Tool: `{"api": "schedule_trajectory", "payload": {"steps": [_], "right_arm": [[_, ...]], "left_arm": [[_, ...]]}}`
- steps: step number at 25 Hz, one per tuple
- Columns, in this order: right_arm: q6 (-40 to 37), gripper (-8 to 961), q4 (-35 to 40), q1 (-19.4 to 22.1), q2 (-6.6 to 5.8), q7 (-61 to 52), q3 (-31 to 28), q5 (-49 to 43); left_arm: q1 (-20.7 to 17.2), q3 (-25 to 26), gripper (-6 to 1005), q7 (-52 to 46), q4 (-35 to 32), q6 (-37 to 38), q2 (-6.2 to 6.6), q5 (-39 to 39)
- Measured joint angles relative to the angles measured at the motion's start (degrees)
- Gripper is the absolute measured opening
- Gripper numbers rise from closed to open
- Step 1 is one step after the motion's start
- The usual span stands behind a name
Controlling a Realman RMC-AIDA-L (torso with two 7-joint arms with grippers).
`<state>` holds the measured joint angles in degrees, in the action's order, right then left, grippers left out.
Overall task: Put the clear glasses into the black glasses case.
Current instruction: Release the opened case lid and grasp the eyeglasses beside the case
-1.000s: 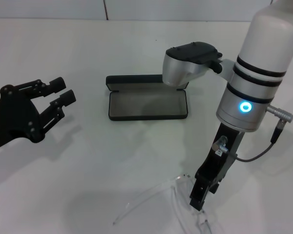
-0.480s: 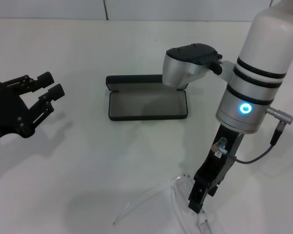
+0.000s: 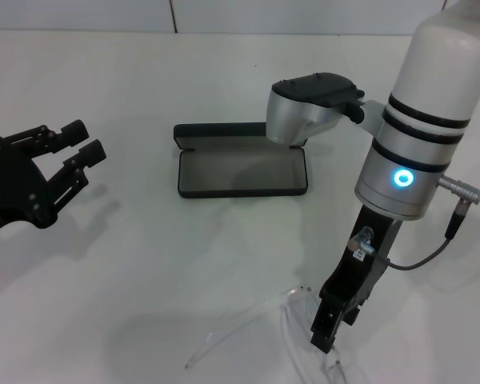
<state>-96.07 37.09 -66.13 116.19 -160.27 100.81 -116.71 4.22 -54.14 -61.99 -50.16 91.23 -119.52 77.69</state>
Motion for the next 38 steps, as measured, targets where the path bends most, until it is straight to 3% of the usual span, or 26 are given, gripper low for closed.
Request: {"api": "schedule_trajectory", "payload": {"steps": [13,18,38], "right_arm": [[0.25,605,0.0,0.16,0.0,-0.21,1.6,0.68],[0.92,495,0.0,-0.16,0.0,-0.22,2.42,1.47],[3.46,441,-0.56,-0.45,0.0,-0.23,6.81,4.66]], "left_arm": [[0.26,0.0,290,0.18,0.7,-0.09,0.01,0.01],[0.26,0.0,289,0.2,0.7,-0.15,-0.01,0.01],[0.35,0.0,289,0.22,1.59,-0.19,0.0,0.01]]}}
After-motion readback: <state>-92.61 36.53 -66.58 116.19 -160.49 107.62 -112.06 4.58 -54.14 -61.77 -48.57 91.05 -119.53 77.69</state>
